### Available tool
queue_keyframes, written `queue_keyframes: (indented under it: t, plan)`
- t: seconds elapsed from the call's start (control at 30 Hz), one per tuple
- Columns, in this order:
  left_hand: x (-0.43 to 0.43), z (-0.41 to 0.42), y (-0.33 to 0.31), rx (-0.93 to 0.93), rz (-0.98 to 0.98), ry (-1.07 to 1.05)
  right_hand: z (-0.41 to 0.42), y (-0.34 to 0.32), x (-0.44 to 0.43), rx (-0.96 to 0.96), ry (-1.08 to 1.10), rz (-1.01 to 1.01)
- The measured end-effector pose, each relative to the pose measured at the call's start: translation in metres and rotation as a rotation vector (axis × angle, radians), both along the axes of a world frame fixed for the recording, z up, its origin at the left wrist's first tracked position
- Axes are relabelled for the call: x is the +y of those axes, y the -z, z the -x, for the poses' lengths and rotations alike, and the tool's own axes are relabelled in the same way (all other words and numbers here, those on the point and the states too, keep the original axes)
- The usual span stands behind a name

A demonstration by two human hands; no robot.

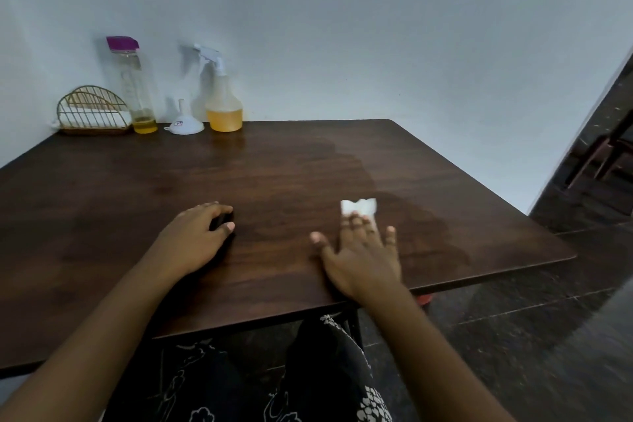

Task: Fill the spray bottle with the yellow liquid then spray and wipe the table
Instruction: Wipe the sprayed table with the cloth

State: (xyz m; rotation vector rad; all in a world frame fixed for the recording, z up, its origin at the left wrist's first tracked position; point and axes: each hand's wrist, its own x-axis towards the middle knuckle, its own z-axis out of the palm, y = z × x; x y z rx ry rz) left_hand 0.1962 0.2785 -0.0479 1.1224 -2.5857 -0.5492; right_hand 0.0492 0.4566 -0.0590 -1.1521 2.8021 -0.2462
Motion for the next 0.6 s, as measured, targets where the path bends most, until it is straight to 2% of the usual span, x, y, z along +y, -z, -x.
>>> queue_keyframes:
  t: [0.23,0.47,0.6]
  plan:
    - [-0.007,-0.026,-0.003,0.192,-0.053,-0.080,-0.086,0.000,-0.080,-0.063,-0.321,-0.011]
    - [-0.031,-0.058,-0.017,0.392,-0.092,-0.230,-0.144,-0.003,-0.129,-0.075,-0.467,-0.058]
    - [-0.041,-0.075,-0.024,0.367,-0.101,-0.276,-0.165,-0.002,-0.136,-0.072,-0.541,-0.028]
